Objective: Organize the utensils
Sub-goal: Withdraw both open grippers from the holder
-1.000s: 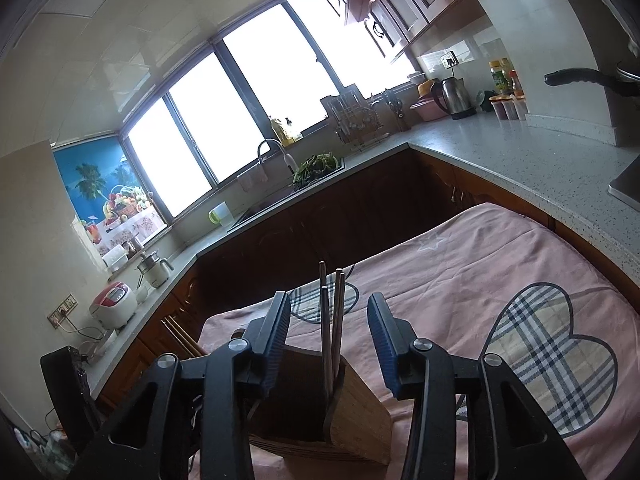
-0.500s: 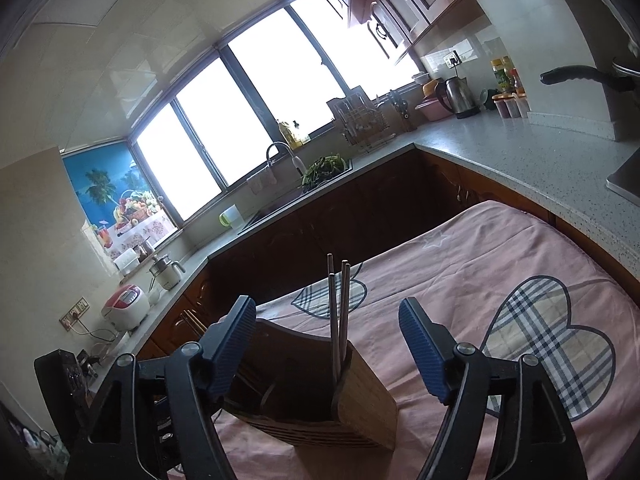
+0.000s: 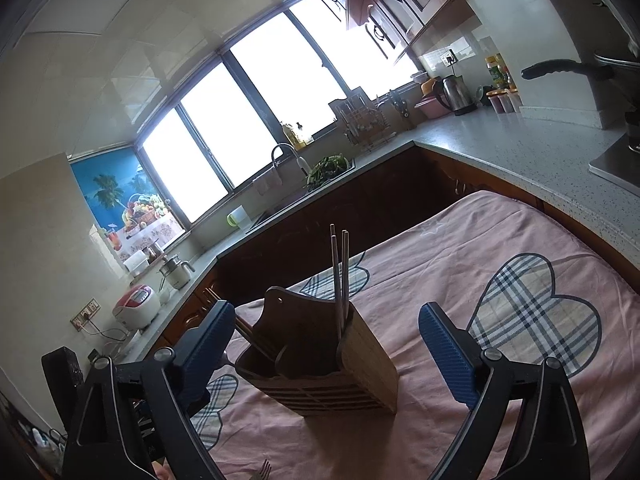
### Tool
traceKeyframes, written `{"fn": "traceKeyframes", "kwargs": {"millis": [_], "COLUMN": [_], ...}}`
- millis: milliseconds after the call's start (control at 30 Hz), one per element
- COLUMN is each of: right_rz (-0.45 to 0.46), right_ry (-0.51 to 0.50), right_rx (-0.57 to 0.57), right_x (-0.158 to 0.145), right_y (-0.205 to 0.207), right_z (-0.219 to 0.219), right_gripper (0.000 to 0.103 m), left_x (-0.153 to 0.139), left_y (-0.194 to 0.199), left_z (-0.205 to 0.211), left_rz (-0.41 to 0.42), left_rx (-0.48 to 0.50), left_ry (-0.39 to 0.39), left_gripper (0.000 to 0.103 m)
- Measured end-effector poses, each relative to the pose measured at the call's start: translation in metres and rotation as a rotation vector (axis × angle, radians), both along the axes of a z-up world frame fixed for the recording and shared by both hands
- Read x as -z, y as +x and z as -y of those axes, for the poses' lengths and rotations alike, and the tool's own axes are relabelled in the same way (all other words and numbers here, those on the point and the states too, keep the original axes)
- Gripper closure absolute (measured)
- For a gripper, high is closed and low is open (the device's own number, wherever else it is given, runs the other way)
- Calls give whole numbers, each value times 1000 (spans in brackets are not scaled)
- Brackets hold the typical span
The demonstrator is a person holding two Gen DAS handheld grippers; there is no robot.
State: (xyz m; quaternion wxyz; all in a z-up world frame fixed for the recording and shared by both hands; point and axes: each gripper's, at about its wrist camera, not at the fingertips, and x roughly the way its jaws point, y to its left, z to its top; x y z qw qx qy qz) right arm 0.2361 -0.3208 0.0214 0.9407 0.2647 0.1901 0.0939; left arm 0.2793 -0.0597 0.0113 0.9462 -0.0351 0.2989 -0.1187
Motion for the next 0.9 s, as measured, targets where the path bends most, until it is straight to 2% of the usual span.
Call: {"fn": "traceKeyframes", "kwargs": {"millis": [533, 900], "right_rz": [-21, 7], "right_ry": [-37, -167], "right_rx": [-54, -76], "right_x": [18, 33], "right_y": [-62, -116], "right_z": [-23, -49], "right_gripper": [8, 6], "left_x": [10, 15], "left_y": [-75, -138], "left_z": [-52, -60], "left_rz": [-22, 28], "left_rx": [-95, -120], "left_ry": [-92, -67], "left_gripper": [6, 4]}}
